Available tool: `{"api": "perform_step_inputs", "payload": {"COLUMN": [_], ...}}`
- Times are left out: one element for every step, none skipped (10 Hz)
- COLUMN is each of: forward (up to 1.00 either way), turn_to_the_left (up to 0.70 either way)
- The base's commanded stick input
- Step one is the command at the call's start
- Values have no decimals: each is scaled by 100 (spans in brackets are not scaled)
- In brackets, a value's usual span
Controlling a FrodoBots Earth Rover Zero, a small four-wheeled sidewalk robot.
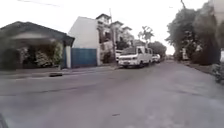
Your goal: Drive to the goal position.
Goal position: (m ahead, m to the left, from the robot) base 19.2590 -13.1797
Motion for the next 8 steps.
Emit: {"api": "perform_step_inputs", "payload": {"forward": [85,85,85,85,85,85,85,85], "turn_to_the_left": [-34,-34,-34,-34,-34,-34,-34,-34]}}
